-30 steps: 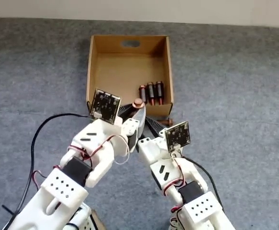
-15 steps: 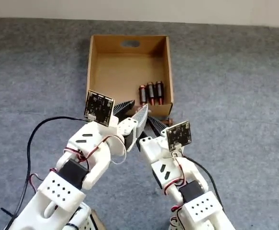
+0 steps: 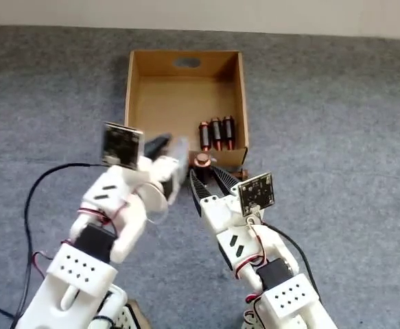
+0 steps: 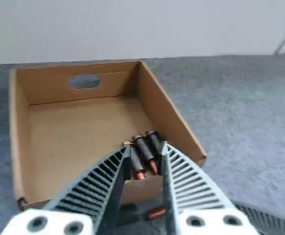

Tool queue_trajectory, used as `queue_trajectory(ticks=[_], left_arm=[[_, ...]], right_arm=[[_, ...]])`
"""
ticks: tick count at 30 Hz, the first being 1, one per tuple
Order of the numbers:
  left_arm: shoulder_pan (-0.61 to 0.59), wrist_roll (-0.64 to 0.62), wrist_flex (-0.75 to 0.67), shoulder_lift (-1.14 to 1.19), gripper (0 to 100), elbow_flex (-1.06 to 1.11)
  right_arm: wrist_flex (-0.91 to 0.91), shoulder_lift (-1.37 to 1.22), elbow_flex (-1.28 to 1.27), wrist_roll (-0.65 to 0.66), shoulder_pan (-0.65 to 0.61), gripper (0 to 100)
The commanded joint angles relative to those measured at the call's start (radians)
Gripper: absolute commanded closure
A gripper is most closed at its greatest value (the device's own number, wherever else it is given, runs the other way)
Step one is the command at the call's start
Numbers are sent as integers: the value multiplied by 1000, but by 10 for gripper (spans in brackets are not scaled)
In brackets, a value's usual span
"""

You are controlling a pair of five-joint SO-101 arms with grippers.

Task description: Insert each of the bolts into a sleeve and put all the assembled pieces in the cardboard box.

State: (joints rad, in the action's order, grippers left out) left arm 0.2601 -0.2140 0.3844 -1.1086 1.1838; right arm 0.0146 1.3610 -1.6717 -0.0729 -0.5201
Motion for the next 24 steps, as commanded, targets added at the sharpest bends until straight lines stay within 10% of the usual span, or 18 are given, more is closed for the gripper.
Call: queue_trajectory(ticks=[1,17,24], left_arm=[[-117,2,-21,-21,986,-8],[-364,9,-25,-19,989,102],[-357,210,-25,-12,989,154]], right_arm=[[-18,16,-7,-8,13,991],[-13,16,-8,-8,15,991],[-15,16,-8,-8,113,991]])
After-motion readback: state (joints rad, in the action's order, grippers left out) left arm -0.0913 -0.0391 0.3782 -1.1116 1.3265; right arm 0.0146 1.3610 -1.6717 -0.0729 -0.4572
